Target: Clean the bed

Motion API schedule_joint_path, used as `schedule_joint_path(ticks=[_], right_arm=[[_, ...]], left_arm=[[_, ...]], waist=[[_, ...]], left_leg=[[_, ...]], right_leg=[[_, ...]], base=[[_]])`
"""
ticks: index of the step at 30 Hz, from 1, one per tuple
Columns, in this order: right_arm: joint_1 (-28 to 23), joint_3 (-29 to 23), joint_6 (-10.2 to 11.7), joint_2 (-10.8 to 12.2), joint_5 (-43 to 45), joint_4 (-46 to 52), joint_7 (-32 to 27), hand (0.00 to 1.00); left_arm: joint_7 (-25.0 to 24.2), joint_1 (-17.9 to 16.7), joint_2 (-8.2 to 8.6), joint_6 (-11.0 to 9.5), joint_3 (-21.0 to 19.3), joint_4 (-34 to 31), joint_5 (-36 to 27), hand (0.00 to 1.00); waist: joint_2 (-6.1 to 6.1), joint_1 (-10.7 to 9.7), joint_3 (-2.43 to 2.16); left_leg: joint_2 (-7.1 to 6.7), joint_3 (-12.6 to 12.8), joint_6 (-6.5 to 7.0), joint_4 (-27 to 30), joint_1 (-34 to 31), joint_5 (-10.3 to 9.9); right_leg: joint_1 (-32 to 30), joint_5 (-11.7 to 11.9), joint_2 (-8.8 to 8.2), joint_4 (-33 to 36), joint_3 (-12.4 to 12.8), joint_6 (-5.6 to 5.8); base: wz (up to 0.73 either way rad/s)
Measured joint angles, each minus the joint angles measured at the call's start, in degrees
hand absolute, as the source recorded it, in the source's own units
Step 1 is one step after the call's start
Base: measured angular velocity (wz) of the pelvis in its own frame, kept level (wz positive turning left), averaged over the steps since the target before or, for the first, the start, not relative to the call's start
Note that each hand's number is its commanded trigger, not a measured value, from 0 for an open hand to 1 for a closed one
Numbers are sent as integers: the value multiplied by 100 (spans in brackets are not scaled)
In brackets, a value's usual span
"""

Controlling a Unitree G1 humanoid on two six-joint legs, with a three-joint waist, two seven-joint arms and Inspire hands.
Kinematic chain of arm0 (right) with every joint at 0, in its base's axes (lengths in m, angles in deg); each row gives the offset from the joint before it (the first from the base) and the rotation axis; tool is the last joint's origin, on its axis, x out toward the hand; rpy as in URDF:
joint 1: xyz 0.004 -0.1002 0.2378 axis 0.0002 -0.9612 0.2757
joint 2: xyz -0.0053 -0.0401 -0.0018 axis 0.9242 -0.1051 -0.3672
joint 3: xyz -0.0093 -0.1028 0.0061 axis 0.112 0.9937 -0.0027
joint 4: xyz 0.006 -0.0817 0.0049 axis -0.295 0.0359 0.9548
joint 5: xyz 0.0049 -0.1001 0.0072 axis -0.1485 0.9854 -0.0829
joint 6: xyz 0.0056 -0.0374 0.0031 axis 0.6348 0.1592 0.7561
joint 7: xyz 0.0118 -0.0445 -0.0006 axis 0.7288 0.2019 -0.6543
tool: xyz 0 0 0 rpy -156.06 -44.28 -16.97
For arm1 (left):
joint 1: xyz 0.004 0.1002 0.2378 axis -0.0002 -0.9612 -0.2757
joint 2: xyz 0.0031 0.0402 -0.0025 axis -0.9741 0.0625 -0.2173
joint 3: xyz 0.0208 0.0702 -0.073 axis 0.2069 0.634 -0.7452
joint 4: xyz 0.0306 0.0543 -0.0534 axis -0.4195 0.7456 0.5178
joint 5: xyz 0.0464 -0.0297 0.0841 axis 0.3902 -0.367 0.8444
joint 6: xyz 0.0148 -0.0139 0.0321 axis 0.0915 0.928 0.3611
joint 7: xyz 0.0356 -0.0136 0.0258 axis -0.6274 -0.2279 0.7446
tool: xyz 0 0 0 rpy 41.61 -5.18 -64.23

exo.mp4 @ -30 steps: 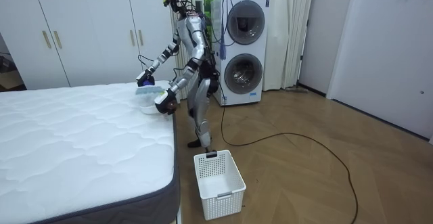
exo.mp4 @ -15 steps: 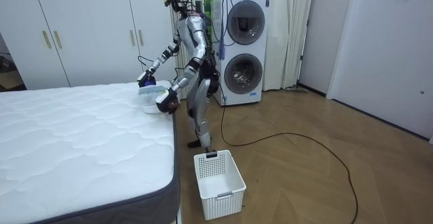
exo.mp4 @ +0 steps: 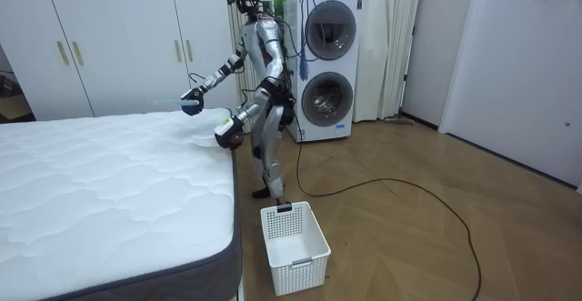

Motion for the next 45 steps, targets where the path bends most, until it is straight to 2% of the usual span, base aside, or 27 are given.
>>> schedule_joint_path(ticks=[1, 2, 3, 4, 5, 6, 7, 9, 12, 15, 19, 21, 23, 24, 26, 30, 34, 36, 40, 42, 45], right_arm=[[-35, -97, 6, 0, -101, -18, -63, 100], [-103, -311, 9, 4, -260, -74, -166, 92], [-159, -518, 7, 11, -428, -110, -282, 77], [-247, -712, 11, 22, -580, -118, -429, 53], [-287, -783, 16, 23, -677, -147, -502, 15], [-332, -903, 22, 49, -876, -283, -610, 0], [-334, -907, 24, 60, -1002, -380, -665, 0], [-554, -1034, 26, 65, -1412, -577, -852, 0], [-986, -1247, 26, 83, -1882, -572, -1037, 0], [-1272, -1597, 20, 209, -2125, -572, -1057, 0], [-1421, -1699, -7, 209, -2303, -574, -1189, 0], [-1492, -1703, -7, 209, -2331, -498, -1289, 0], [-1712, -1787, -6, 211, -2324, -243, -1376, 0], [-1821, -1806, -6, 211, -2320, -97, -1436, 0], [-1900, -1808, -4, 211, -2299, 5, -1491, 0], [-1920, -1820, 3, 211, -2302, 270, -1554, 0], [-2164, -1853, 5, 211, -2413, 725, -1569, 0], [-2317, -1892, 6, 211, -2454, 1058, -1595, 0], [-2378, -1900, 43, 224, -2422, 1341, -1595, 0], [-2484, -1919, 76, 227, -2377, 1537, -1614, 0], [-2581, -1909, 77, 238, -2375, 1780, -1612, 0]], left_arm=[[24, -23, 15, 0, -54, -3, 0, 100], [104, -61, 55, -2, -164, -3, -4, 100], [173, -99, 110, -4, -303, -10, -27, 100], [258, -148, 162, -11, -424, -41, -26, 100], [317, -151, 174, -12, -435, -41, -27, 100], [409, -158, 180, -35, -434, -46, -37, 100], [455, -178, 180, -49, -433, -46, -56, 100], [589, -238, 183, -181, -433, -52, -72, 100], [612, -258, 200, -230, -471, -166, -74, 100], [613, -395, 288, -249, -727, -453, -75, 100], [618, -457, 315, -256, -913, -805, -78, 100], [679, -674, 349, -265, -992, -1152, -78, 100], [720, -896, 360, -327, -991, -1353, -77, 100], [727, -1040, 364, -362, -991, -1420, -77, 100], [725, -1188, 380, -368, -994, -1432, -74, 100], [718, -1395, 419, -373, -1127, -1636, -80, 100], [721, -1511, 438, -396, -1245, -1973, -242, 100], [722, -1537, 522, -424, -1425, -2131, -318, 100], [724, -1604, 566, -472, -1687, -2325, -406, 100], [725, -1747, 581, -501, -1884, -2517, -417, 100], [726, -1918, 585, -514, -2019, -2753, -422, 100]], waist=[[0, -17, 0], [-9, -74, -5], [-9, -146, -6], [-26, -178, -17], [-44, -206, -32], [-64, -262, -50], [-67, -301, -52], [-85, -352, -99], [-96, -391, -167], [-89, -478, -177], [-82, -485, -181], [-71, -500, -193], [-61, -504, -224], [-60, -503, -246], [-61, -507, -261], [-83, -518, -278], [-105, -470, -298], [-111, -473, -302], [-109, -425, -304], [-109, -253, -305], [-106, -109, -302]], left_leg=[[-1, -1, 1, -2, 21, 4], [-4, -1, 1, -13, 65, 3], [-1, -6, 1, -28, 114, 3], [3, -6, 1, -70, 183, 3], [2, -4, 1, -95, 220, 3], [7, -5, 1, -152, 320, 3], [10, -9, 1, -187, 387, 3], [33, -7, 0, -392, 639, 3], [62, -15, -1, -497, 789, 3], [41, -31, 0, -611, 946, 3], [34, -32, -1, -721, 1119, 3], [15, -41, -10, -836, 1309, 8], [-2, -64, -18, -935, 1489, 13], [-16, -65, -18, -1011, 1632, 13], [-22, -67, -21, -1096, 1833, 14], [-35, -112, -23, -1212, 2049, 14], [-45, -202, -32, -1282, 2219, 9], [-61, -328, -33, -1303, 2272, 9], [-54, -397, -51, -1315, 2380, -2], [-33, -384, -84, -1336, 2479, -24], [-16, -433, -112, -1309, 2524, -45]], right_leg=[[23, 1, 1, -11, -2, 2], [77, -8, 0, -23, 0, 17], [147, -11, 13, -68, -6, 31], [222, 2, 29, -132, -11, 44], [257, 5, 32, -154, -11, 49], [373, 27, 61, -248, -9, 63], [452, 38, 74, -303, -14, 73], [746, 111, 148, -585, -22, 105], [975, 206, 235, -849, -34, 133], [1140, 225, 248, -981, -9, 162], [1298, 224, 265, -1062, 16, 175], [1464, 210, 268, -1133, 15, 194], [1653, 185, 278, -1216, 13, 211], [1774, 163, 278, -1244, 21, 232], [1975, 154, 289, -1330, 17, 246], [2227, 159, 308, -1484, -35, 269], [2485, 159, 330, -1632, -105, 290], [2616, 155, 337, -1714, -143, 297], [2752, 154, 392, -1743, -144, 299], [2859, 155, 421, -1814, -107, 298], [2919, 155, 427, -1812, -93, 297]], base=[[0], [4], [0], [0], [-4], [0], [-5], [-5], [-3], [3], [-1], [0], [6], [6], [0], [6], [15], [24], [13], [-4], [-1]])
